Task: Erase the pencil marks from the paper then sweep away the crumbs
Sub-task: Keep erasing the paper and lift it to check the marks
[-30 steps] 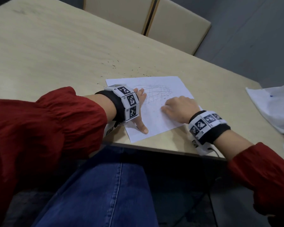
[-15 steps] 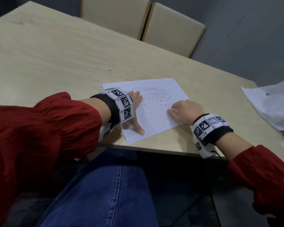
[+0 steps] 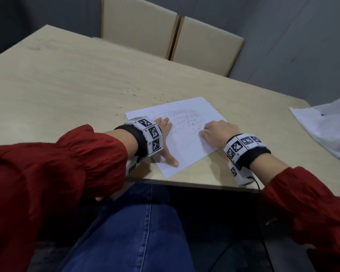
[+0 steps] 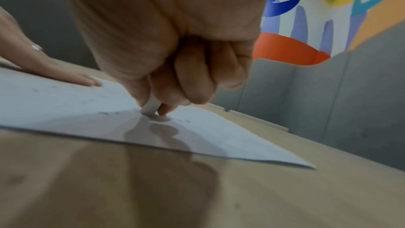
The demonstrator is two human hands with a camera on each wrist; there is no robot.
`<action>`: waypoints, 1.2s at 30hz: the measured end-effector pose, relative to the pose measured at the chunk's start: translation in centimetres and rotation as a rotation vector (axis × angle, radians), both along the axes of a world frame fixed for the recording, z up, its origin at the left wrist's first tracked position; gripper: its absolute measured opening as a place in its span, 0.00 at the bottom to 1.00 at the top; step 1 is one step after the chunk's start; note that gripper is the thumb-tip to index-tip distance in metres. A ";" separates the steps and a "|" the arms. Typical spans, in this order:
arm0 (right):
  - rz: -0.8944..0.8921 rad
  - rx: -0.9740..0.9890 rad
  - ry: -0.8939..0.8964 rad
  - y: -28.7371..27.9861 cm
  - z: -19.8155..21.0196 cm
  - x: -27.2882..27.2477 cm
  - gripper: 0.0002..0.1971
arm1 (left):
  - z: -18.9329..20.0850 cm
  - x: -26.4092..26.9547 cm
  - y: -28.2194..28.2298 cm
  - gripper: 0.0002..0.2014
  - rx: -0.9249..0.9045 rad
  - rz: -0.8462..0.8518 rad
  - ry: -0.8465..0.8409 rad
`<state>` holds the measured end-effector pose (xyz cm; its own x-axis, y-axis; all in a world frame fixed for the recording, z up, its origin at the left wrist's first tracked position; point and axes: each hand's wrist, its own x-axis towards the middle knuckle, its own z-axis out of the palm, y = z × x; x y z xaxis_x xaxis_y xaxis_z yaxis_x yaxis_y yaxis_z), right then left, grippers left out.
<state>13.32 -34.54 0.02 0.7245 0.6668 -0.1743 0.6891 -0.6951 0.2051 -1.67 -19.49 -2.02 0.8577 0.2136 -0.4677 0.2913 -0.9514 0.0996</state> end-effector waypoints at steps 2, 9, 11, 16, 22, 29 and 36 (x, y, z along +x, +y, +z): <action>-0.044 0.019 0.001 0.2 0.2 1.0 0.16 | -0.2 0.1 -0.3 0.73 0.021 -0.025 0.021; -0.097 0.062 0.183 2.0 0.8 1.5 0.17 | 2.0 -0.3 2.1 0.49 0.066 -0.107 0.000; -0.008 0.081 0.199 2.5 0.8 0.3 0.13 | 1.9 -0.7 3.1 0.47 0.091 -0.061 -0.005; 0.225 0.203 0.334 4.5 1.0 -3.0 0.11 | 1.6 -0.5 2.9 0.55 0.134 -0.007 0.010; 0.263 0.256 0.272 6.6 0.5 -4.3 0.11 | 0.3 0.4 2.7 0.64 0.114 0.033 0.057; 0.287 0.194 0.216 5.9 0.2 -4.3 0.22 | 0.4 0.1 2.3 0.64 0.098 0.039 0.026; 0.356 0.164 0.283 5.7 0.0 -6.4 0.18 | -0.1 0.2 2.4 0.64 0.103 0.042 0.009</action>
<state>6.94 -28.85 -0.01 0.3860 0.8999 -0.2032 0.9028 -0.4137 -0.1173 -1.47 -17.05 -2.12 0.8430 0.2964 -0.4489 0.3313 -0.9435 -0.0009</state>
